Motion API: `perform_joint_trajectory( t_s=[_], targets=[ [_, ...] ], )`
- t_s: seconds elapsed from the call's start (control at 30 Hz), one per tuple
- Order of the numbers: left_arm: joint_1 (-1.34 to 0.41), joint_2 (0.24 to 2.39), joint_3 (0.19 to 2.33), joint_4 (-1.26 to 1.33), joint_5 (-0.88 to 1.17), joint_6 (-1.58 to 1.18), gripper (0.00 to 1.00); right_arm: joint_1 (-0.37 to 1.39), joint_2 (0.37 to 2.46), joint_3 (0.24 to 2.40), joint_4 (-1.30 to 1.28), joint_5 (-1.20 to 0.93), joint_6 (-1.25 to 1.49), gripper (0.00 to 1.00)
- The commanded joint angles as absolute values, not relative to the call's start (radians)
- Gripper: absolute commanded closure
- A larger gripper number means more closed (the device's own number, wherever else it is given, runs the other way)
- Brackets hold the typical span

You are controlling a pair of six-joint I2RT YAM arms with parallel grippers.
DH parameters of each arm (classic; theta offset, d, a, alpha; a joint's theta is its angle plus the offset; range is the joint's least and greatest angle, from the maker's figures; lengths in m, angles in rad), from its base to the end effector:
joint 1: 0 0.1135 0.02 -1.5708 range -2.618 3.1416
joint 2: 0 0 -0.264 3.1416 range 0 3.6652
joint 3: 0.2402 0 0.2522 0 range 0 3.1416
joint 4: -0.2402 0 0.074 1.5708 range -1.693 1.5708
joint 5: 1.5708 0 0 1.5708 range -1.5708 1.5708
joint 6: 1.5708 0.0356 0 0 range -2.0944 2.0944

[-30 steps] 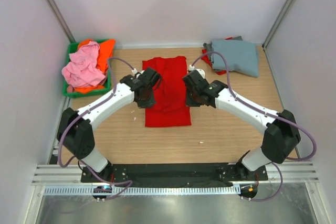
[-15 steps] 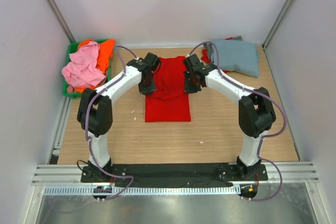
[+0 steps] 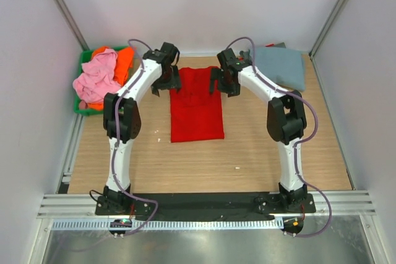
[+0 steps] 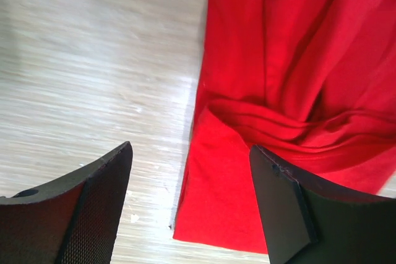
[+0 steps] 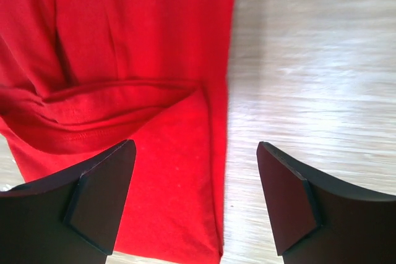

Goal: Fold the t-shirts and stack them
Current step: Fold the tshirt

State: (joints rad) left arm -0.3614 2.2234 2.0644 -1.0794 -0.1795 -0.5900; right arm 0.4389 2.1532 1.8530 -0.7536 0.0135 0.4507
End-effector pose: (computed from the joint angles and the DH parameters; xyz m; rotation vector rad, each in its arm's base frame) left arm 0.4393 -0.1593 0.2406 -0.3568 2.7423 0.0088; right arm 0.4267 0.1998 0.2236 0.0204 2.6547 0.2858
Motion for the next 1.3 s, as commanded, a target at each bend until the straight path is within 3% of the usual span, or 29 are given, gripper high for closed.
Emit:
perform_joint_trajectory(
  t_s=[0.0,0.13,0.43,0.63,0.83,1.07,1.27],
  targets=[
    [-0.342,2.146,2.155,-1.141,-0.195,-0.545,0.22,0.425,2.093,1.927,-0.810,0.060,0.454,0.15],
    [-0.344,2.021,2.016,-1.082,-0.175,-0.548,0.22,0.423,1.952,1.739,-0.733,0.038,0.471,0.14],
    [-0.380,1.611,1.234,-0.714,0.081,-0.672,0.24,0.425,1.655,1.116,-0.453,-0.282,0.546,0.09],
    [-0.425,1.477,0.962,-0.528,0.113,-0.753,0.24,0.425,1.617,0.945,-0.327,-0.336,0.581,0.10],
    [-0.425,1.466,0.865,-0.437,0.120,-0.776,0.25,0.426,1.654,0.867,-0.229,-0.357,0.606,0.19],
    [-0.425,1.494,0.782,-0.359,0.104,-0.810,0.28,0.425,1.663,0.845,-0.202,-0.357,0.608,0.41],
    [-0.426,1.520,0.746,-0.308,0.089,-0.828,0.30,0.426,1.687,0.845,-0.204,-0.357,0.591,0.51]
  ],
)
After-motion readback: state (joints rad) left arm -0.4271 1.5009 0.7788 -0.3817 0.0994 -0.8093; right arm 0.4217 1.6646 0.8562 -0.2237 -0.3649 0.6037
